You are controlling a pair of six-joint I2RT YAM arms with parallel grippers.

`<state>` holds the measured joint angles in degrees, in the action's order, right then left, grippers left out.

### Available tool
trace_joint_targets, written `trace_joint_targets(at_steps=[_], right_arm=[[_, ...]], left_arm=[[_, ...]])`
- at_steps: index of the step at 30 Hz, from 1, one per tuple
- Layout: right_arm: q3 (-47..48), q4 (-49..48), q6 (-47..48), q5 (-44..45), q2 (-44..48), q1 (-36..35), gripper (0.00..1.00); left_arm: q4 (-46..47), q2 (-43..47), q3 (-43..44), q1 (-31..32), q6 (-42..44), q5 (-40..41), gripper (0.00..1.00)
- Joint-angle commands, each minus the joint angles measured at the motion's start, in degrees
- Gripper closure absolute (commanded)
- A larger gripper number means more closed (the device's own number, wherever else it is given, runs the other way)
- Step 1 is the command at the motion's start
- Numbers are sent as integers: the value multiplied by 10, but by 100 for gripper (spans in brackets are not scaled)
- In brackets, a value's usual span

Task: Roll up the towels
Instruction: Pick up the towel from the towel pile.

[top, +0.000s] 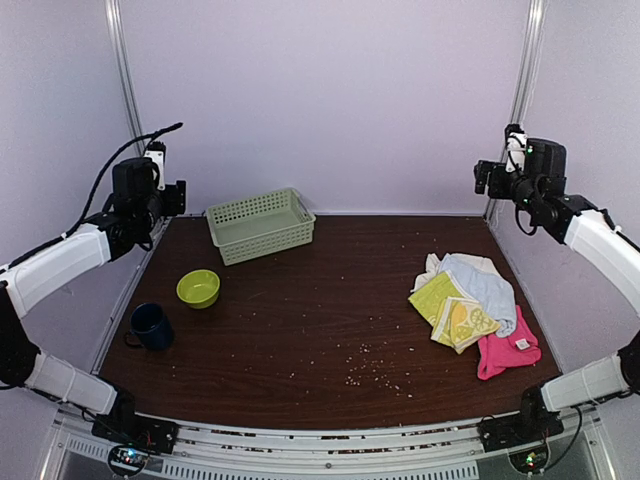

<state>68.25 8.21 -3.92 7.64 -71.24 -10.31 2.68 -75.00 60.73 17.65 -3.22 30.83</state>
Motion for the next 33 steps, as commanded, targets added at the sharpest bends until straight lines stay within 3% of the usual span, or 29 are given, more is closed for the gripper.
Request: trace_joint_targets(at_steps=[1, 6, 15, 23, 26, 30, 33], right_arm=[[3, 35, 42, -76, -14, 11, 2], [9, 104, 109, -144, -40, 8, 13], [-19, 218, 209, -222, -75, -27, 35], [-61, 289, 243, -221, -104, -44, 56], [-72, 327, 260, -220, -105, -38, 58], [-87, 381, 291, -205, -84, -16, 58], [-106, 430, 333, -203, -65, -3, 58]], left_arm=[[-39, -3, 23, 17, 2, -111, 19], [-96, -28, 49, 90, -6, -188, 26], [-158, -121, 88, 270, -60, -257, 29], [-89, -179, 64, 334, -145, -307, 31], [-68, -203, 78, 342, -162, -344, 38], [-52, -240, 98, 350, -167, -408, 69], [-50, -267, 113, 359, -163, -428, 76]])
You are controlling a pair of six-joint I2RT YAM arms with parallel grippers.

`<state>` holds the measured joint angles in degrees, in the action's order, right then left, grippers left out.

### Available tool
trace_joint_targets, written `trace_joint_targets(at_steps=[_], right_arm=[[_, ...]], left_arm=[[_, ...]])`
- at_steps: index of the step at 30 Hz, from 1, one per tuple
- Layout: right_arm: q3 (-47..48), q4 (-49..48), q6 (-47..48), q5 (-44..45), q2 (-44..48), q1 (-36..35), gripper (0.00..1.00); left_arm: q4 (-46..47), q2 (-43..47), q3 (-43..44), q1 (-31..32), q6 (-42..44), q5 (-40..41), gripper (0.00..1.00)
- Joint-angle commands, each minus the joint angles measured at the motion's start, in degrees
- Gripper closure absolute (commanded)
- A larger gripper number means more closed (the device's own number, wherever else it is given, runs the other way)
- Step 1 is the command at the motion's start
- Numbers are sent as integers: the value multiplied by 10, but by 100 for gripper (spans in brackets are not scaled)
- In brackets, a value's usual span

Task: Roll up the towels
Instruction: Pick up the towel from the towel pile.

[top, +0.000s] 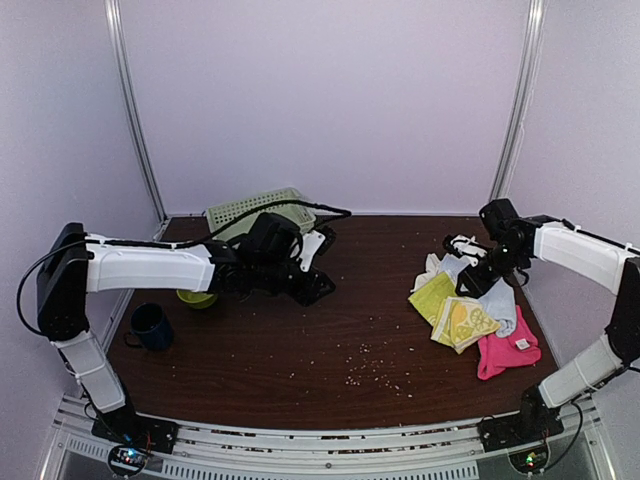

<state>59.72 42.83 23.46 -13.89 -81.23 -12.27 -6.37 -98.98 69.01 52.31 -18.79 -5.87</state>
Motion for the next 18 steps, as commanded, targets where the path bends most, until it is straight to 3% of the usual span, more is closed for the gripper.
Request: trace_joint_targets(at_steps=[1, 6, 13, 18], right_arm=[[-30, 97, 71, 17, 39, 18, 58], [-59, 133, 86, 40, 65, 22, 57], [-58, 193, 158, -18, 98, 14, 60], [-100, 183, 194, 15, 103, -24, 56]], left_arm=[[43, -34, 32, 14, -6, -64, 74], [52, -58, 40, 18, -8, -87, 64], [77, -66, 26, 19, -13, -102, 61], [92, -72, 24, 20, -22, -109, 48]])
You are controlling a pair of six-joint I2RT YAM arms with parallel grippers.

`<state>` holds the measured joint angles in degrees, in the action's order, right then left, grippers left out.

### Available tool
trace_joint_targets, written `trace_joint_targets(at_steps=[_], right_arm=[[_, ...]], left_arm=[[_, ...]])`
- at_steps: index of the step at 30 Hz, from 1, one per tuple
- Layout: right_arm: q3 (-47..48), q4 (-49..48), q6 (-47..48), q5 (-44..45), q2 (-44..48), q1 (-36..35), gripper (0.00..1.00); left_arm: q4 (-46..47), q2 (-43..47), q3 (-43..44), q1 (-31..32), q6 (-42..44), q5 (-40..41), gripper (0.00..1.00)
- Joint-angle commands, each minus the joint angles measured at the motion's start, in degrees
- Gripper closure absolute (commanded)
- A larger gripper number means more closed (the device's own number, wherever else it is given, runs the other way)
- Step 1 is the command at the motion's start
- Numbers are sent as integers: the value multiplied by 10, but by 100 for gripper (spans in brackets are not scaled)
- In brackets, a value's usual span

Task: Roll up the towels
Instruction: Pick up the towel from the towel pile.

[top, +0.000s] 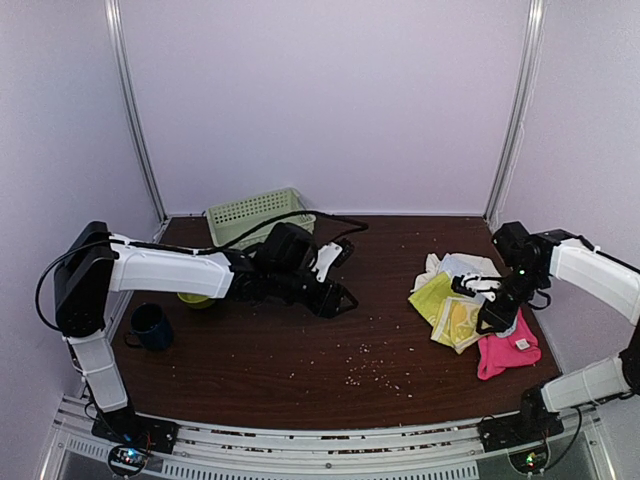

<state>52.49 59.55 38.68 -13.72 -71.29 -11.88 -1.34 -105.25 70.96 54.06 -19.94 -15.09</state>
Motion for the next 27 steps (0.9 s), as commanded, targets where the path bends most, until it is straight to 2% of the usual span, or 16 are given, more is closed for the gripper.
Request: trace_joint_targets(at_steps=[1, 13, 17, 22, 24, 27], right_arm=[[-34, 13, 42, 23, 0, -36, 56], [-44, -65, 25, 80, -41, -82, 57], [-32, -63, 14, 87, -44, -102, 59], [9, -26, 7, 93, -18, -123, 59], [8, -20, 14, 103, -9, -124, 59], [-26, -27, 28, 129, -7, -124, 58]], left_arm=[[44, -9, 4, 2, -12, -19, 47], [51, -1, -17, 2, -11, -6, 46], [57, 5, -27, 2, -9, -2, 46], [82, -25, -25, 2, -4, -44, 56], [93, -52, -9, 5, 4, -83, 65], [94, -76, 9, 15, 10, -91, 67]])
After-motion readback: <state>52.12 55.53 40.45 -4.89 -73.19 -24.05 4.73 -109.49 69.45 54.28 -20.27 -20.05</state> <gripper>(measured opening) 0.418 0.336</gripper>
